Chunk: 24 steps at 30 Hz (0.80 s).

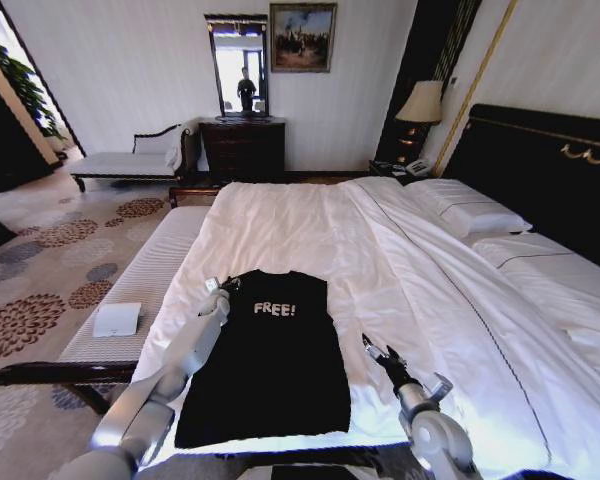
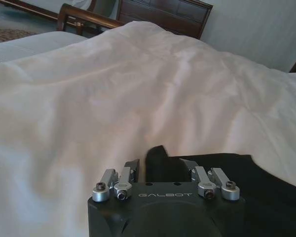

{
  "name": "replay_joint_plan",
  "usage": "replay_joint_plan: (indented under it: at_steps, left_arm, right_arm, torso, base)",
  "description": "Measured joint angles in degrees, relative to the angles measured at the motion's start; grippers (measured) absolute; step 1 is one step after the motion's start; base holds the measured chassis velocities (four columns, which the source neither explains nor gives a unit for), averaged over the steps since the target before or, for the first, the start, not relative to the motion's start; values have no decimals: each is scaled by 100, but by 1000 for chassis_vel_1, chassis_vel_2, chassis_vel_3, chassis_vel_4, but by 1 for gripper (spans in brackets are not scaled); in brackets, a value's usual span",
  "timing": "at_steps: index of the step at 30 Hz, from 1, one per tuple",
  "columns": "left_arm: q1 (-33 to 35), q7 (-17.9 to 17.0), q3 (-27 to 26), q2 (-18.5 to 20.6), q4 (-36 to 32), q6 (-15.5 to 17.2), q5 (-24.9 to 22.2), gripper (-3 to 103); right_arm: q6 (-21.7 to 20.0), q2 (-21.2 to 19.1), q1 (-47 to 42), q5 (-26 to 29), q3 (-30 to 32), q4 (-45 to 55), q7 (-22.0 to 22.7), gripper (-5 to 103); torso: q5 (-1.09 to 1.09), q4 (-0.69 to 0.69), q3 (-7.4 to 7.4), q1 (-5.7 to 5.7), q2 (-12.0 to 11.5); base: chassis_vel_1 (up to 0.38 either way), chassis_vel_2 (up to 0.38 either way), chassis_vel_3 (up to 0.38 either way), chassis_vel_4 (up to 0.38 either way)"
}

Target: Fold the clothes on the bed.

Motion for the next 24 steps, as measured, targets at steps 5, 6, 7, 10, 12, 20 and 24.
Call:
replay_joint_plan:
  at_steps: [5,6,7,10,12,20,24]
  left_arm:
    - [19,-10,20,51,92,17,49,48]
    - [-28,-4,30,21,178,17,66,46]
    - [-76,1,45,-10,241,17,87,46]
    - [-133,12,67,-51,298,17,112,46]
    - [-215,14,82,-127,364,29,127,41]
    - [-324,11,101,-263,536,81,217,14]
    - [-324,-31,68,-318,556,81,239,4]
  right_arm:
    - [-1,11,-6,-1,-15,0,-2,100]
    - [-8,11,4,9,-16,16,-1,100]
    - [-21,9,10,21,-17,43,1,100]
    - [-33,8,-2,33,-14,74,3,100]
    - [-37,8,-39,41,-1,105,3,100]
    - [-43,20,-22,53,-6,122,7,100]
    - [-45,6,3,66,-26,91,9,100]
  torso:
    - [0,3,0,-1,0]
    - [0,2,0,-1,0]
    - [0,2,0,0,0]
    - [0,1,0,0,0]
    - [0,1,0,0,0]
    - [0,1,0,-1,0]
    - [0,2,0,0,0]
  base:
    - [0,0,0,0]
    - [0,0,0,0]
    - [0,0,0,0]
    - [0,0,0,0]
    - [0,0,0,0]
    - [0,0,0,0]
    - [0,0,0,0]
